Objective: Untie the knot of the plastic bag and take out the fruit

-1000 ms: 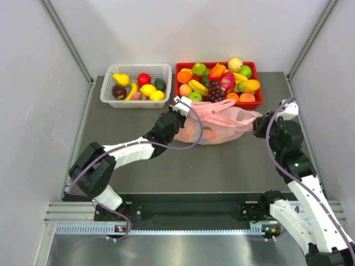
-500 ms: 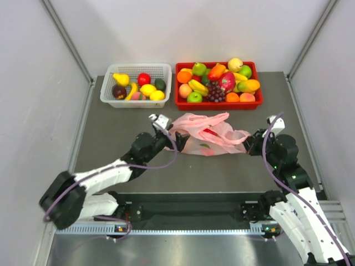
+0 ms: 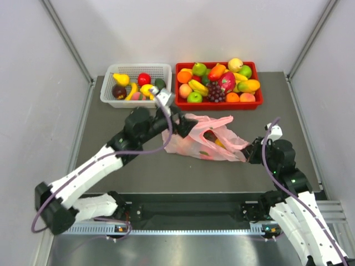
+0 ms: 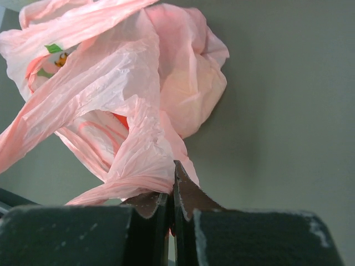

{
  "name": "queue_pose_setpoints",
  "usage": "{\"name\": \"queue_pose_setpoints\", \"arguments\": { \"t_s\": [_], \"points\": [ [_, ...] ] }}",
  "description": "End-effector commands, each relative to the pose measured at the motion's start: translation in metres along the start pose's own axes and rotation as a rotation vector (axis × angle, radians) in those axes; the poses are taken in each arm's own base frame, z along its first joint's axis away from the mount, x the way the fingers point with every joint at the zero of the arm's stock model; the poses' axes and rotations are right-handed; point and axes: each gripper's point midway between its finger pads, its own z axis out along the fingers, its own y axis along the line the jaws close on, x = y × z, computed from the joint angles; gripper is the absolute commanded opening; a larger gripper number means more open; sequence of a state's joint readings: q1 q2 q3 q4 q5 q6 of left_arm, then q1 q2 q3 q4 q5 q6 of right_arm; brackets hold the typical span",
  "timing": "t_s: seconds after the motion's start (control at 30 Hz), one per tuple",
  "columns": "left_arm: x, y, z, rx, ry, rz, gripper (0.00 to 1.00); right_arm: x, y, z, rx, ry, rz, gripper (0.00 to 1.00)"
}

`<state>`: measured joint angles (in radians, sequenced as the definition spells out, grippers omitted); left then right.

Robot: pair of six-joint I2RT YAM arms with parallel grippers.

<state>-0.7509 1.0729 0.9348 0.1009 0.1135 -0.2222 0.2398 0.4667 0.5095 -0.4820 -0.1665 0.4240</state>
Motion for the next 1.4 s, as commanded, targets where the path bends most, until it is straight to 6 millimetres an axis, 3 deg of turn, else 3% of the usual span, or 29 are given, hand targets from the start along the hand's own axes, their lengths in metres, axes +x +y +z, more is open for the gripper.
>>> {"name": "queue_pose_setpoints", "arguments": {
  "t_s": [0.0,0.03,0.07,0.1,0.13,0.17,0.23,0.27,0.53,0.73,0.77,0.8,0.83,0.9,0.97,1.0,1.03,1.07,1.1,1.13,1.17,1.2,1.3,1.33,1.37],
  "points": [
    [0.038,-0.010,0.039,0.111,0.294,0.025,0.99,-0.001,-0.001,-0.001,0.004,-0.011,0.022,0.00],
    [0.042,-0.012,0.047,0.134,0.338,0.023,0.99,-0.001,-0.001,-0.001,0.002,-0.011,0.020,0.00],
    [0.017,-0.019,0.060,0.164,0.315,0.035,0.99,-0.002,-0.001,-0.001,0.004,-0.013,0.019,0.01],
    [0.021,-0.023,0.068,0.191,0.345,0.035,0.99,-0.002,-0.001,-0.001,0.008,-0.009,0.017,0.02],
    [0.041,-0.022,0.082,0.223,0.409,0.030,0.99,-0.002,-0.001,-0.001,0.009,-0.007,0.017,0.03],
    [0.031,-0.032,0.086,0.278,0.406,0.025,0.99,-0.003,-0.001,0.000,0.009,-0.007,0.017,0.04],
    [0.047,-0.036,0.099,0.333,0.459,0.011,0.99,-0.001,-0.003,0.001,0.018,0.002,0.016,0.04],
    [0.044,-0.041,0.102,0.360,0.468,0.010,0.99,0.001,-0.004,0.002,0.020,0.009,0.018,0.04],
    [0.094,-0.037,0.134,0.372,0.570,0.033,0.99,0.003,-0.006,0.007,0.027,0.017,0.015,0.04],
    [0.131,-0.027,0.151,0.311,0.643,0.176,0.99,0.002,-0.007,0.008,0.031,0.016,0.013,0.01],
    [0.134,-0.028,0.152,0.314,0.647,0.179,0.94,0.003,-0.008,0.008,0.034,0.018,0.013,0.00],
    [0.136,-0.028,0.151,0.322,0.651,0.181,0.70,0.003,-0.008,0.008,0.035,0.020,0.013,0.00],
    [0.134,-0.034,0.149,0.355,0.647,0.173,0.52,0.003,-0.008,0.008,0.035,0.018,0.013,0.00],
    [0.124,-0.040,0.144,0.370,0.634,0.169,0.00,0.003,-0.009,0.009,0.041,0.018,0.018,0.00],
    [0.119,-0.039,0.137,0.355,0.613,0.160,0.00,0.002,-0.010,0.010,0.046,0.016,0.027,0.00],
    [0.090,-0.046,0.127,0.348,0.533,0.162,0.00,0.003,-0.011,0.011,0.050,0.017,0.031,0.00],
    [0.111,-0.042,0.111,0.331,0.557,0.145,0.00,0.003,-0.012,0.011,0.057,0.016,0.036,0.00],
    [0.087,-0.043,0.116,0.311,0.425,0.171,0.00,0.002,-0.011,0.012,0.056,0.009,0.048,0.00],
    [0.049,-0.050,0.097,0.302,0.310,0.171,0.00,0.003,-0.011,0.012,0.057,0.010,0.054,0.00],
    [0.070,-0.039,0.082,0.258,0.312,0.170,0.00,0.004,-0.013,0.013,0.063,0.009,0.069,0.00],
    [0.025,-0.051,0.065,0.267,0.150,0.163,0.00,0.005,-0.013,0.014,0.066,0.008,0.077,0.00],
    [0.050,-0.045,0.050,0.251,0.171,0.121,0.00,0.006,-0.015,0.014,0.075,0.009,0.087,0.00],
    [0.031,-0.058,0.012,0.269,0.049,0.061,0.00,0.009,-0.016,0.016,0.078,0.013,0.110,0.00],
    [0.058,-0.054,0.001,0.258,0.089,0.038,0.00,0.011,-0.016,0.017,0.078,0.020,0.116,0.00],
    [0.053,-0.060,-0.013,0.266,0.056,0.029,0.00,0.012,-0.016,0.017,0.079,0.021,0.118,0.00]
  ]
}}
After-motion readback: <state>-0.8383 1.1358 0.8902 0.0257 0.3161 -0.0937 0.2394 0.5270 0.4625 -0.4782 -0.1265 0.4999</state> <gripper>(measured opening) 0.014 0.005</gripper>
